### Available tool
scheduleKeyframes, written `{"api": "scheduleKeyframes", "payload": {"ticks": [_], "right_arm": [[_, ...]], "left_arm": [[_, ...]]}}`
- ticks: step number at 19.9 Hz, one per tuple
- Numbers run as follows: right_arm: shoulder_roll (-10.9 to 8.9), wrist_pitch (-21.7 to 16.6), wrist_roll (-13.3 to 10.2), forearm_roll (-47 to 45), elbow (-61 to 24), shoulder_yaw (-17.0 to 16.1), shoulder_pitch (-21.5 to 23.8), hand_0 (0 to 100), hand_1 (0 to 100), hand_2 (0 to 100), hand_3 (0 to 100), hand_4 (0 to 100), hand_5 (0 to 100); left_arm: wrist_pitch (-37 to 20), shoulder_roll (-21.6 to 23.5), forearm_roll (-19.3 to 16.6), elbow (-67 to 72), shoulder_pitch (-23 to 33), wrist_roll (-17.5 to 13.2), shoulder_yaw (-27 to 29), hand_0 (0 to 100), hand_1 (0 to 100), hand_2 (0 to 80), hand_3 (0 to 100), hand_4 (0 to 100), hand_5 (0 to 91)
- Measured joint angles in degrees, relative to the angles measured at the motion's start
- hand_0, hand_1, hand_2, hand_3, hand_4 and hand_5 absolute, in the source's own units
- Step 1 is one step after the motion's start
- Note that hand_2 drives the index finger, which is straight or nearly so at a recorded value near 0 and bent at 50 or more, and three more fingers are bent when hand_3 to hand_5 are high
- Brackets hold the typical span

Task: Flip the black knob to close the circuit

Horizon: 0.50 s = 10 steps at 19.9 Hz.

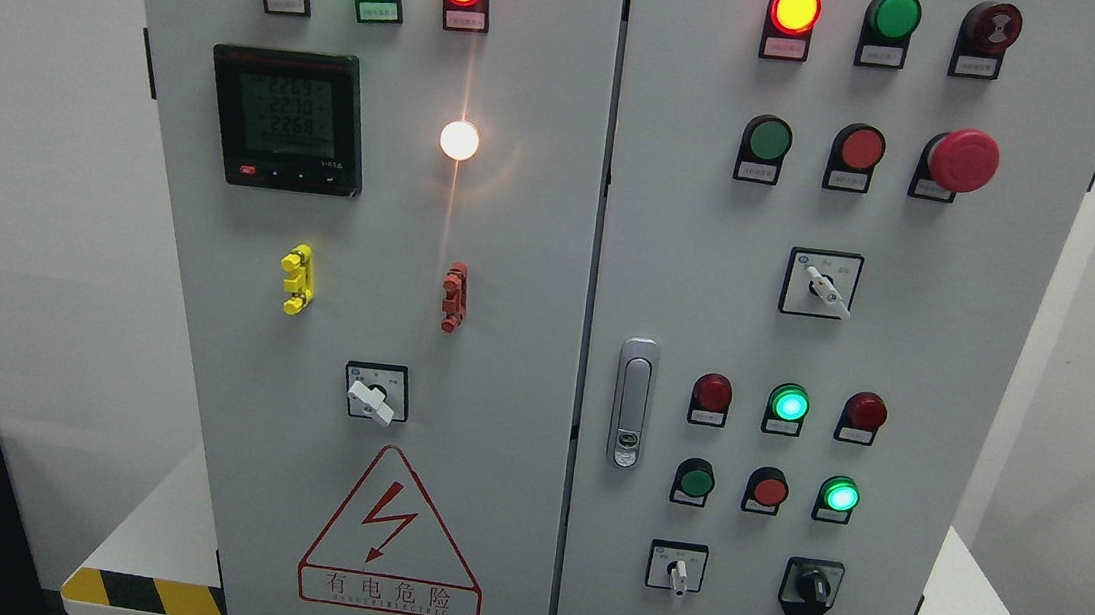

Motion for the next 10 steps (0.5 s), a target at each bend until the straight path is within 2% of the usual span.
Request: {"api": "scheduleKeyframes", "payload": {"ticks": [10], "right_arm": [[0.05,2.6,2.2,1.8,-2.4,0.2,-3.0,0,0,92,100,95,98]], "left_arm": [[0.0,0.0,0.0,0.0,0.0,0.0,0.0,12,56,0.0,0,0,0.0]]}}
